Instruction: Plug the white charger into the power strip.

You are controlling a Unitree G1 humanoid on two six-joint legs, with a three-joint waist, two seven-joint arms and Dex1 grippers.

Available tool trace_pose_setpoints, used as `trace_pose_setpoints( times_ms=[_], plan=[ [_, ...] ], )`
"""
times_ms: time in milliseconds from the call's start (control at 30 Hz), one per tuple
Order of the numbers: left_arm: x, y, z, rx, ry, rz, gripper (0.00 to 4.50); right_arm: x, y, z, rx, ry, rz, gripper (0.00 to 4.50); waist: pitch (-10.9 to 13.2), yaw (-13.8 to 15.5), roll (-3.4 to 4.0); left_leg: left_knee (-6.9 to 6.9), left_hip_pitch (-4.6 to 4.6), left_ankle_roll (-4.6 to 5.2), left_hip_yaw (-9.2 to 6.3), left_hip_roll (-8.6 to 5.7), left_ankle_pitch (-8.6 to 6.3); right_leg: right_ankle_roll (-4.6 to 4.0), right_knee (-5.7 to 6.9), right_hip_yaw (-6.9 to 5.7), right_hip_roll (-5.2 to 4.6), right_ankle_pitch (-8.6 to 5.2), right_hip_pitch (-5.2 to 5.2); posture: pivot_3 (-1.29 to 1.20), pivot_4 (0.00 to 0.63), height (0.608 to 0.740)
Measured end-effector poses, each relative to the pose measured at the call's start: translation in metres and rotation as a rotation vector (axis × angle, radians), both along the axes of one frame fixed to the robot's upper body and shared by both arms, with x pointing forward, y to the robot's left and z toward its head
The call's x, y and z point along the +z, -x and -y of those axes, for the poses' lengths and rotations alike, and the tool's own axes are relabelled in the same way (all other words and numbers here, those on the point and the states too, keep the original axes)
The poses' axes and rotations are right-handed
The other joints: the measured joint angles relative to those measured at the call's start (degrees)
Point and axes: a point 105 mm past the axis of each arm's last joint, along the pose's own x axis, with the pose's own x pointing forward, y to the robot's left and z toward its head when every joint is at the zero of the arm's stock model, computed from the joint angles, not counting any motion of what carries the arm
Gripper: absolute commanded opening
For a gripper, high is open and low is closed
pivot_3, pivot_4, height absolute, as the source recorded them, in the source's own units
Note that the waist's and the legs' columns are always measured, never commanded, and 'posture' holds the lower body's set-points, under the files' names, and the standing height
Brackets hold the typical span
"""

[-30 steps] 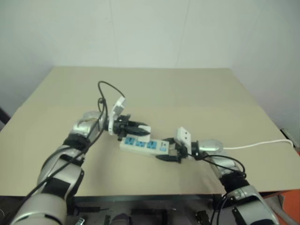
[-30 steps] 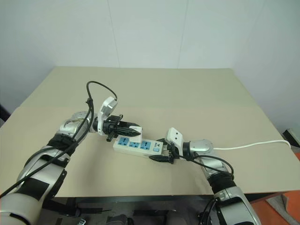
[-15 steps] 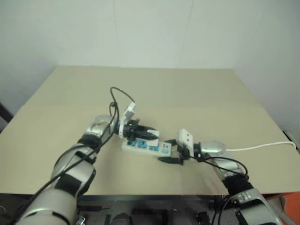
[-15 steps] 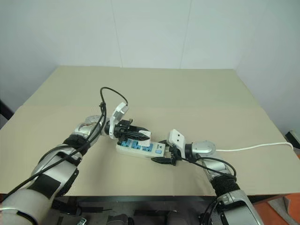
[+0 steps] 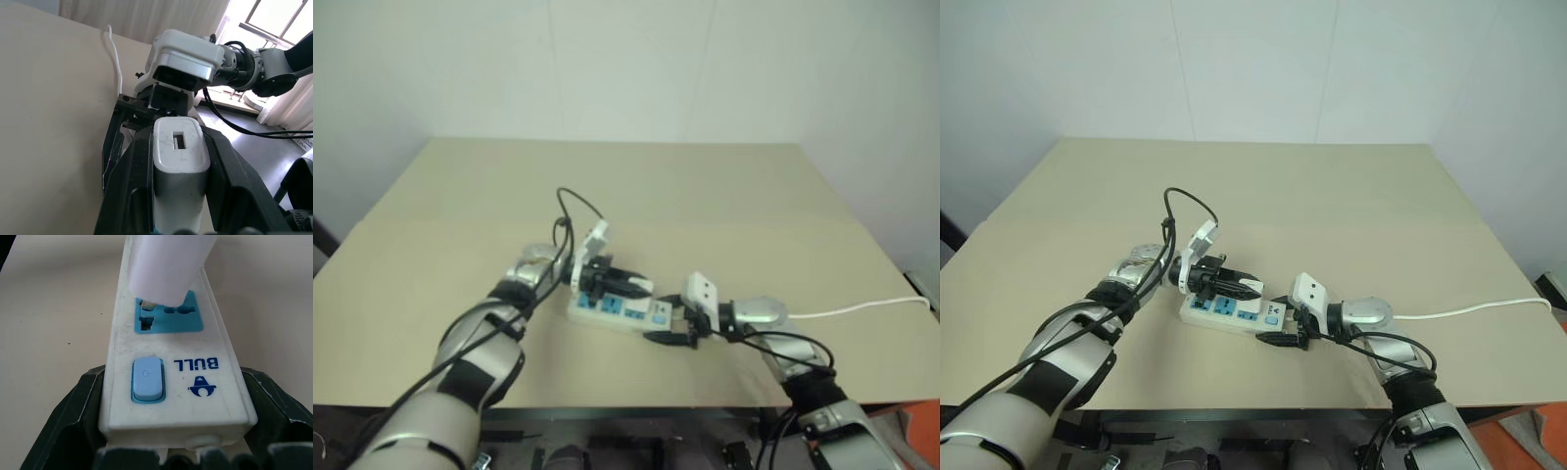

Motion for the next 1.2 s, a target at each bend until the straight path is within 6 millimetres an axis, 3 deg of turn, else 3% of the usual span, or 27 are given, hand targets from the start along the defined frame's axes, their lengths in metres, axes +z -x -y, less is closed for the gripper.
trace_pose_setpoints(
  times_ms=[500, 833, 1200],
  plan=[
    [-0.006, 0.0, 0.01, -0.033, -0.066, 0.075, 1.02, -0.002, 0.001, 0.004, -0.025, 0.007, -0.002, 3.41, 0.0, 0.3, 0.0, 0.01, 0.19, 0.0, -0.06, -0.02, 0.0, 0.04, -0.05, -0.09, -0.03, -0.03, 0.3, 0.0, 0.15, 0.74],
    [-0.011, 0.003, 0.004, -0.02, -0.011, 0.089, 1.02, -0.001, 0.002, 0.003, -0.027, 0.007, 0.005, 3.41, 0.0, 0.3, 0.0, 0.02, 0.18, 0.0, -0.07, -0.01, 0.0, 0.05, -0.06, -0.09, -0.04, -0.03, 0.29, 0.0, 0.15, 0.74],
    [-0.018, 0.012, 0.003, -0.1, -0.073, 0.221, 1.02, -0.002, 0.006, 0.002, -0.023, 0.007, 0.002, 3.41, 0.0, 0.2, 0.01, 0.02, 0.23, 0.03, -0.06, -0.01, -0.02, 0.05, -0.08, -0.07, -0.03, -0.04, 0.32, 0.0, 0.15, 0.74]
  ],
)
